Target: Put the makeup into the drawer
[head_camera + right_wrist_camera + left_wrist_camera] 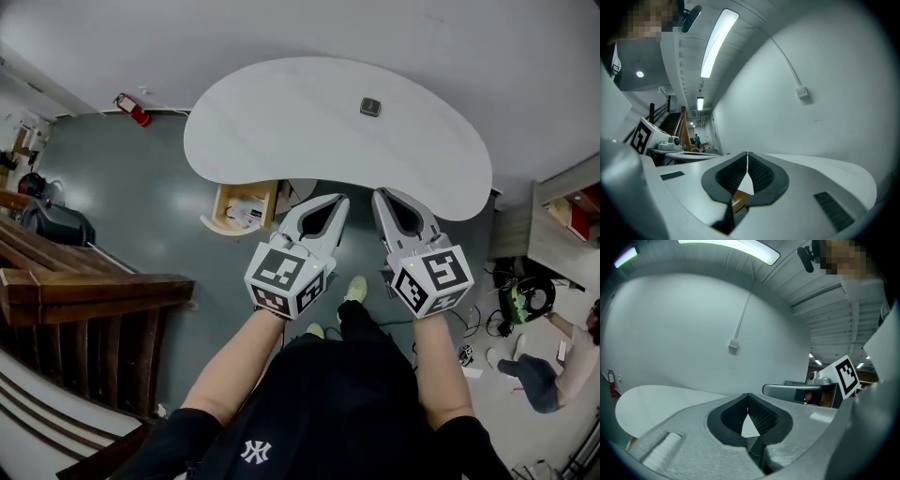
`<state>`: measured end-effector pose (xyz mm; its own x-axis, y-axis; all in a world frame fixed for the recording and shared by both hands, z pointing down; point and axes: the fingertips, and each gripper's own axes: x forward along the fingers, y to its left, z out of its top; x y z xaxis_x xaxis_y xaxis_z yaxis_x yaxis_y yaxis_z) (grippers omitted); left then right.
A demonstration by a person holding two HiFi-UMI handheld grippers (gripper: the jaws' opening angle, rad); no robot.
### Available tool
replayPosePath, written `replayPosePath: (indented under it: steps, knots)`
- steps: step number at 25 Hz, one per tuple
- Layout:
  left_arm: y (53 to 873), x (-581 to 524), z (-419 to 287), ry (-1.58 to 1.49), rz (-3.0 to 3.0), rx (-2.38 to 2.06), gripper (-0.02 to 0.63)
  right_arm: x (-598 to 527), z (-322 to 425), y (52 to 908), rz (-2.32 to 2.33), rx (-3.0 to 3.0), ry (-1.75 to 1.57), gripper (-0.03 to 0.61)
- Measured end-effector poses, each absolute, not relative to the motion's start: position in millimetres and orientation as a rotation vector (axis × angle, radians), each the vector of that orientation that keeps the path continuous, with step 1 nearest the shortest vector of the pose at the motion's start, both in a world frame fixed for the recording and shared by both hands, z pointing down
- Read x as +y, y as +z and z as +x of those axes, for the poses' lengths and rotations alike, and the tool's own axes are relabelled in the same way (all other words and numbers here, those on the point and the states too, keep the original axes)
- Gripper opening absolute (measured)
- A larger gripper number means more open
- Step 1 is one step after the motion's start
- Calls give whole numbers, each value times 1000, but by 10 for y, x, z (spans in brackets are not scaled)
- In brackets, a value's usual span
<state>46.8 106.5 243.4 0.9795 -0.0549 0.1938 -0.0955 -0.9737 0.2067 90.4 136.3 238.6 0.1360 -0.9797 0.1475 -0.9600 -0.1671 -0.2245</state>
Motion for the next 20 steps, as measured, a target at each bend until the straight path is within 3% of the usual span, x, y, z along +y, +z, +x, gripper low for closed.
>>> replayPosePath:
  steps: [20]
  knots:
    - [2648, 511, 1555, 323, 2906, -141, 11, 720, 1879, 2699, -2307, 2059, -449, 21]
